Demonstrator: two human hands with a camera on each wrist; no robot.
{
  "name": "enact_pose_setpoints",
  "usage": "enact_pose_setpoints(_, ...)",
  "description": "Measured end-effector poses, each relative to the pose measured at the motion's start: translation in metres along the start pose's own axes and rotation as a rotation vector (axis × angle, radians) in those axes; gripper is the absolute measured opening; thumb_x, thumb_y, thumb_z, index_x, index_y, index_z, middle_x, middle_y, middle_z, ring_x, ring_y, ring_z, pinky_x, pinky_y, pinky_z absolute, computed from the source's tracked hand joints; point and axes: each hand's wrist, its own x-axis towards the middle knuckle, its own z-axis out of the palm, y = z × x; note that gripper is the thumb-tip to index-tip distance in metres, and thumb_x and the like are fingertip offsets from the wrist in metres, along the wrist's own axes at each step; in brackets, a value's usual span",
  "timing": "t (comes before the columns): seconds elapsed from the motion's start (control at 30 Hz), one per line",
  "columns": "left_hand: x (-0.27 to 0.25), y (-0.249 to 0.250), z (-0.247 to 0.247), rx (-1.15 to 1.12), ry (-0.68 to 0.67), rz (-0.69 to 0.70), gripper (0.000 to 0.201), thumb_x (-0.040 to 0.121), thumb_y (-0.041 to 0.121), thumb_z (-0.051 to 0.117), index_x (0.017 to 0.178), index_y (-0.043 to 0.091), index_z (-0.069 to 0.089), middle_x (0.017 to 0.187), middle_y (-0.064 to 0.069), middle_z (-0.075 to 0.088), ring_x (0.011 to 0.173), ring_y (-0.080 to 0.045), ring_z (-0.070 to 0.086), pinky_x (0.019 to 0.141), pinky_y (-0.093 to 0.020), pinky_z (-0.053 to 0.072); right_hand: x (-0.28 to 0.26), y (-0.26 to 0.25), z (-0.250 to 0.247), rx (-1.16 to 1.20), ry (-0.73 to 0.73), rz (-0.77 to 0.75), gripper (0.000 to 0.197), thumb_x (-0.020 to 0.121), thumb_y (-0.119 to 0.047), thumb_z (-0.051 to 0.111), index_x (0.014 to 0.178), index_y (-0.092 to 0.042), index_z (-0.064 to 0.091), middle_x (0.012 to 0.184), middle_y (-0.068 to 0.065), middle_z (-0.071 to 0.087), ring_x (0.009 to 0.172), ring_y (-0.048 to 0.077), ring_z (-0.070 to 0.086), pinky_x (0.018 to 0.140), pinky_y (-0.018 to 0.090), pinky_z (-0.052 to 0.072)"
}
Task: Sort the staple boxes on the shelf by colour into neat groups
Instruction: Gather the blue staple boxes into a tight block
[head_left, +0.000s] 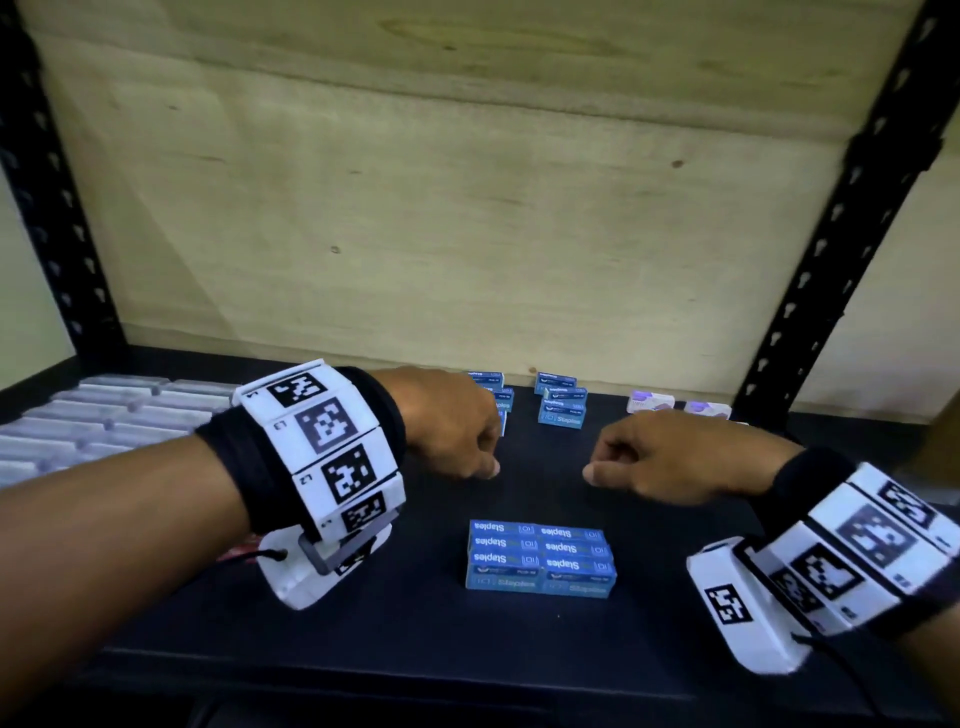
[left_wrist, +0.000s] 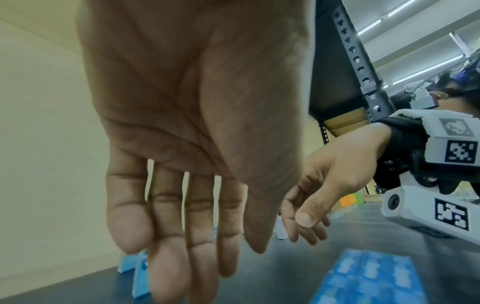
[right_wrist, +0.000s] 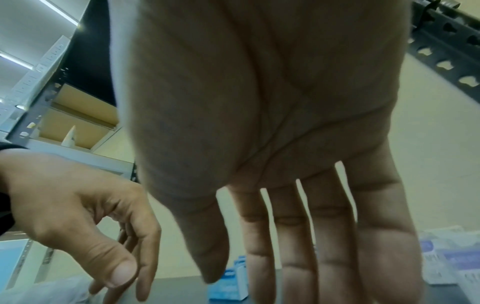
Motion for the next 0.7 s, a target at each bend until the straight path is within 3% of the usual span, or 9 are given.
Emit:
enact_pose_setpoints(0.13, 0.012, -0.011, -0.012, 0.113, 0.054, -0.08, 0.023, 0.094, 0.049, 0.054, 0.103, 0.029, 0.063, 0.095, 0.008, 0.056, 0.089, -0.017, 0.056, 0.07, -0.03, 0.04, 0.018, 0.015, -0.011, -0.04, 0.08, 0.06, 0.022, 0.091, -0.055, 0.057, 0.088, -0.033, 0.06, 0.09, -0.016, 0.062, 0.088, 0.007, 0.058, 0.085, 0.029, 0.048)
enact_pose_setpoints(0.23, 0.026, -0.019, -0.02, 0.149, 0.039, -0.122, 0.029, 0.093, 0.049, 0.056, 0.112, 0.027, 0.063, 0.103, 0.004, 0.058, 0.09, -0.02, 0.057, 0.072, -0.031, 0.042, 0.033, 0.02, -0.017, -0.045, 0.095, 0.103, 0.019, 0.092, -0.05, 0.059, 0.101, -0.034, 0.059, 0.107, -0.011, 0.064, 0.098, 0.014, 0.059, 0.091, 0.032, 0.048)
enact_pose_setpoints(0.4, 0.049, -0.031, -0.019, 0.095, -0.075, -0.149, 0.044, 0.096, 0.042, 0.057, 0.13, 0.016, 0.052, 0.119, -0.005, 0.06, 0.101, -0.023, 0.06, 0.076, -0.03, 0.043, 0.054, 0.02, -0.019, -0.054, 0.03, 0.138, 0.044, 0.096, -0.047, 0.054, 0.133, -0.027, 0.044, 0.122, -0.003, 0.061, 0.107, 0.019, 0.057, 0.092, 0.032, 0.046)
enact_pose_setpoints(0.53, 0.062, -0.036, -0.016, 0.028, -0.14, -0.15, 0.055, 0.098, 0.038, 0.055, 0.14, 0.013, 0.032, 0.124, -0.007, 0.056, 0.097, -0.021, 0.053, 0.082, -0.032, 0.044, 0.069, 0.014, -0.018, -0.081, -0.034, 0.125, 0.049, 0.098, -0.044, 0.052, 0.136, -0.019, 0.036, 0.12, 0.003, 0.061, 0.104, 0.022, 0.059, 0.087, 0.034, 0.047)
enact_pose_setpoints(0.7, 0.072, -0.042, -0.012, -0.005, -0.242, -0.134, 0.062, 0.099, 0.039, 0.052, 0.147, 0.016, 0.019, 0.134, -0.008, 0.053, 0.112, -0.024, 0.054, 0.093, -0.036, 0.044, 0.083, 0.01, -0.025, -0.108, -0.072, 0.099, 0.046, 0.099, -0.042, 0.051, 0.134, -0.018, 0.034, 0.107, 0.002, 0.064, 0.092, 0.021, 0.062, 0.082, 0.034, 0.05)
